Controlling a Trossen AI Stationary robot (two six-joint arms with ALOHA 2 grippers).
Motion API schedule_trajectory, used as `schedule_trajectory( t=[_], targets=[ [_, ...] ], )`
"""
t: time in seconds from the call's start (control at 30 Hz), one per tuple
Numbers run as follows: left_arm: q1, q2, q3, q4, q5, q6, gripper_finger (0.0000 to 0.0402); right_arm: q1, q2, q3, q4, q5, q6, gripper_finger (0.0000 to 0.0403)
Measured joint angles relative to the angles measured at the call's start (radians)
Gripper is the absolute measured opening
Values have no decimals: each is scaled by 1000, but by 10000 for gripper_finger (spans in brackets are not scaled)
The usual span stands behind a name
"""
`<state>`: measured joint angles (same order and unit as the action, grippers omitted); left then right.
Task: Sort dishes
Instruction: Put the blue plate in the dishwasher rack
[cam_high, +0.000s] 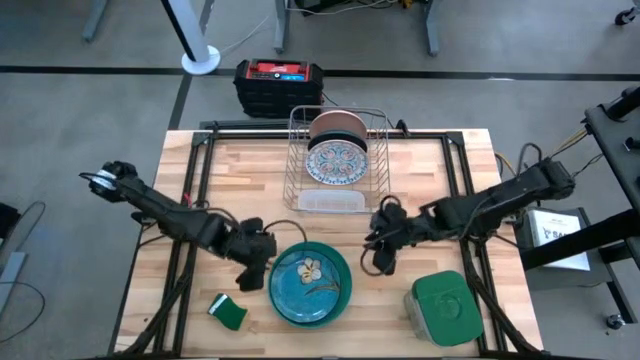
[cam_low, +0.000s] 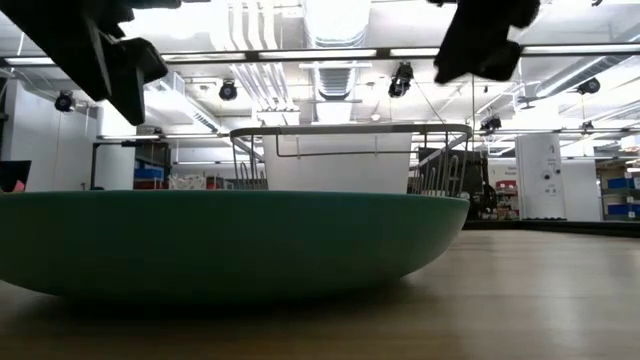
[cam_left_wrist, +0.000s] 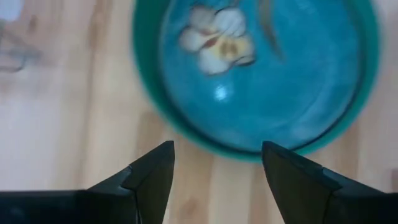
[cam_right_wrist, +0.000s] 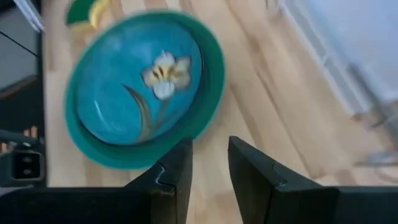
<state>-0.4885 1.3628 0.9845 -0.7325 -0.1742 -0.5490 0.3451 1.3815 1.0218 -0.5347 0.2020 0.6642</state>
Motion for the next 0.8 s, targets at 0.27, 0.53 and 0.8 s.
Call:
schedule_trajectory(
  t=[0.27, 0.53, 0.8],
  targets=[
    [-62, 1, -123, 259, -20, -66, 231, 11, 135, 39, 51, -4, 107, 143],
    [-96, 1, -220, 368, -38, -176, 231, 11, 296, 142, 67, -53, 109, 186],
    [-118, 81, -222, 420, -37, -217, 231, 11, 400, 221, 69, -53, 80, 218]
  ],
)
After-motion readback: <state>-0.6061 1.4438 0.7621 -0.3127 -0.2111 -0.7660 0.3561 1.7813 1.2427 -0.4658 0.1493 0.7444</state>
